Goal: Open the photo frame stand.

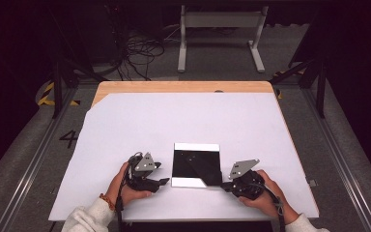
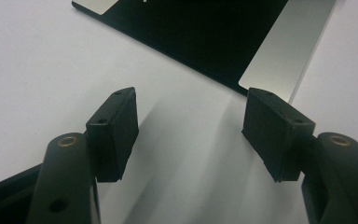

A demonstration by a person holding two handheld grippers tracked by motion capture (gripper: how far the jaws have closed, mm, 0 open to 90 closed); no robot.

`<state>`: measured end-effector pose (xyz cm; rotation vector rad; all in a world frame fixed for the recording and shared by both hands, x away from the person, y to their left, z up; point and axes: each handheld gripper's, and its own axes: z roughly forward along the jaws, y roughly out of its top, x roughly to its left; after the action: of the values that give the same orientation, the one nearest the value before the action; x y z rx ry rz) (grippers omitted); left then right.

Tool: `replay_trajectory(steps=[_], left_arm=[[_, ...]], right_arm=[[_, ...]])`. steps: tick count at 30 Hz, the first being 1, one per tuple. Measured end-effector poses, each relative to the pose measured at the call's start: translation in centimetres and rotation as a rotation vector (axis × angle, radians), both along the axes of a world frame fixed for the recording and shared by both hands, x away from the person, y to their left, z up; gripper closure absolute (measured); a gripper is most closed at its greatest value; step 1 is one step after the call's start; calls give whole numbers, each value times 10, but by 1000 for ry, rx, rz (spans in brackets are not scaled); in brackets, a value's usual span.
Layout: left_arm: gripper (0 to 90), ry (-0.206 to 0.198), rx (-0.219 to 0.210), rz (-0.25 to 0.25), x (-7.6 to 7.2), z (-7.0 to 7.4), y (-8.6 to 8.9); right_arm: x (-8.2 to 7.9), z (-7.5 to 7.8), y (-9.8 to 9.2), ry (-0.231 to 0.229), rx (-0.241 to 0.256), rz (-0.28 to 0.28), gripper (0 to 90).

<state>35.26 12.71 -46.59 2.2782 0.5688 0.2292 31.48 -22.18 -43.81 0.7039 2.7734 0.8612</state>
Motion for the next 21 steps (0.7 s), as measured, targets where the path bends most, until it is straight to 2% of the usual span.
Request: replay_trajectory(steps=[21], left_arm=[[358, 0, 3, 4, -1, 1, 0]], right_arm=[[0, 2, -2, -1, 26, -3, 878]])
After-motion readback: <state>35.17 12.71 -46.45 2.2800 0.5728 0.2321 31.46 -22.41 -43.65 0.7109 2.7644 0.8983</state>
